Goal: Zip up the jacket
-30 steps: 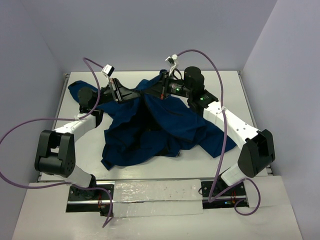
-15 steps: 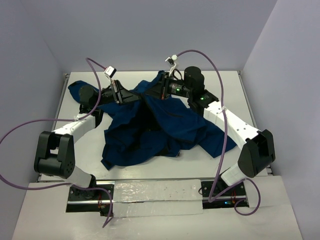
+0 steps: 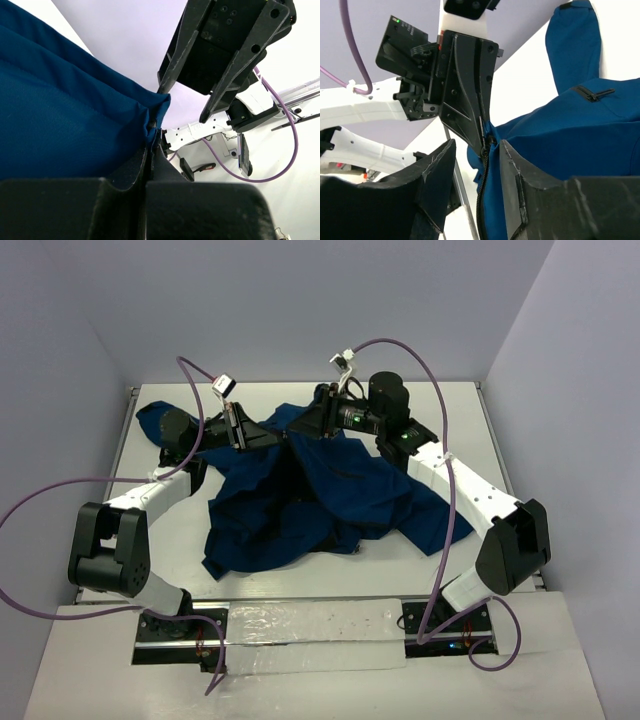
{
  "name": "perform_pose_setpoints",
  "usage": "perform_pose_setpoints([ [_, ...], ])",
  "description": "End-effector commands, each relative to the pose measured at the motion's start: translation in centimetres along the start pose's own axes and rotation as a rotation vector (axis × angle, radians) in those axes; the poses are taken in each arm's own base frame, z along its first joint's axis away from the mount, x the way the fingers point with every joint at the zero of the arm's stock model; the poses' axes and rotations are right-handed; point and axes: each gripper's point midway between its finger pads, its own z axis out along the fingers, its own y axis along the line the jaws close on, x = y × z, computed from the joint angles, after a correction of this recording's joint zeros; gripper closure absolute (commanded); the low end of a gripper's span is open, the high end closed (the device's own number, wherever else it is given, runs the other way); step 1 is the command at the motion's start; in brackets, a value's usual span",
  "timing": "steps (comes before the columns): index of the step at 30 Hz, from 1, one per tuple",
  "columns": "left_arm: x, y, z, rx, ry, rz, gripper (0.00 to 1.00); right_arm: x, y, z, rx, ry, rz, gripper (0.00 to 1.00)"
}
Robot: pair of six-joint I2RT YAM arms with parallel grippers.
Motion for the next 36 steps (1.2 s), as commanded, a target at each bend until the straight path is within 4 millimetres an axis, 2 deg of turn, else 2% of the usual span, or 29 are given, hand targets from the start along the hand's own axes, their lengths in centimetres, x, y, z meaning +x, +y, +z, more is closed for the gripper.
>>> perform_pose_setpoints([
  [1,-0.6,-3.4,0.3,0.067,0.018,0.125,1.0,-1.8,1.3,-0.5,-0.008,-0.032,-0.075,0.46],
  [6,-0.6,-3.5,0.3,0.069,0.018,0.127,1.0,-1.5,0.8,-0.5,0.011,-0.006,-0.077,0.42],
  [17,-0.8,-3.7,0.4,0.072,0.014,0.13,1.0,0.6,-0.3,-0.6,0.034,0.066,-0.073,0.4],
  [25,-0.8,-3.9,0.4,0.075,0.02,0.132,1.0,0.7,-0.4,-0.4,0.024,0.067,-0.064,0.37],
  [32,-0.8,-4.0,0.4,0.075,0.021,0.134,1.0,0.6,0.2,0.3,-0.028,0.076,-0.058,0.4],
  [36,-0.8,-3.9,0.5,0.077,0.025,0.131,1.0,0.5,0.7,0.5,-0.055,0.078,-0.063,0.46],
])
